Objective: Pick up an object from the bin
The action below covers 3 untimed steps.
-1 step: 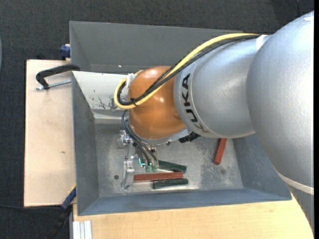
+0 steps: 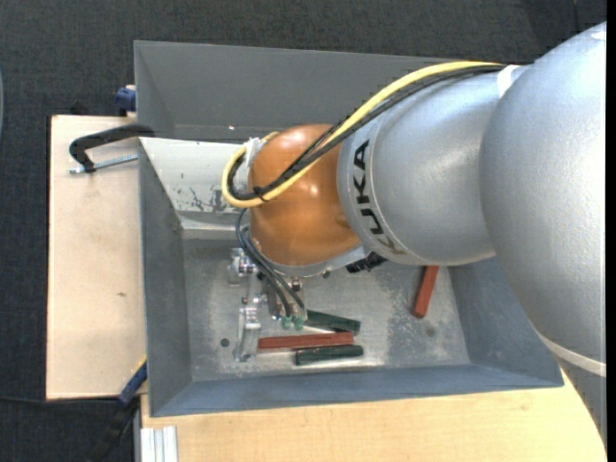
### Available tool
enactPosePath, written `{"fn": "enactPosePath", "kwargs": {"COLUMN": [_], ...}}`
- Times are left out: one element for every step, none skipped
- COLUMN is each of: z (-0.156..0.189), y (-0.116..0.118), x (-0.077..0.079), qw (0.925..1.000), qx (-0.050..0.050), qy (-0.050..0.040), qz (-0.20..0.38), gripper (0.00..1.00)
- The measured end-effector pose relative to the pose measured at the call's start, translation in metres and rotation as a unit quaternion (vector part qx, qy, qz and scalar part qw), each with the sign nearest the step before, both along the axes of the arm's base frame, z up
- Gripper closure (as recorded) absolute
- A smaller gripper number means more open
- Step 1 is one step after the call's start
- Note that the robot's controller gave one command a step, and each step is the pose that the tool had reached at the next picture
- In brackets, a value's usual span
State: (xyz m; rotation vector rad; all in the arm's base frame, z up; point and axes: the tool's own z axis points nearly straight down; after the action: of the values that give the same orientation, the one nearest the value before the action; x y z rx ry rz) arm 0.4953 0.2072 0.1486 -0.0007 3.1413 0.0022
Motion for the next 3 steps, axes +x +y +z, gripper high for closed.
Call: {"fn": "enactPosePath", "kwargs": {"z": [-0.025, -0.035, -0.076], "y": [-0.056, -0.101, -0.098], "x": [0.001, 0.004, 0.011], "qw": [0.9992, 0.9993, 0.9959], "qx": [0.000, -0.001, 0.000], "qy": [-0.0005, 0.0014, 0.0004], "qz": [0.040, 0.038, 0.090], "gripper": [0.00, 0.00, 1.00]}}
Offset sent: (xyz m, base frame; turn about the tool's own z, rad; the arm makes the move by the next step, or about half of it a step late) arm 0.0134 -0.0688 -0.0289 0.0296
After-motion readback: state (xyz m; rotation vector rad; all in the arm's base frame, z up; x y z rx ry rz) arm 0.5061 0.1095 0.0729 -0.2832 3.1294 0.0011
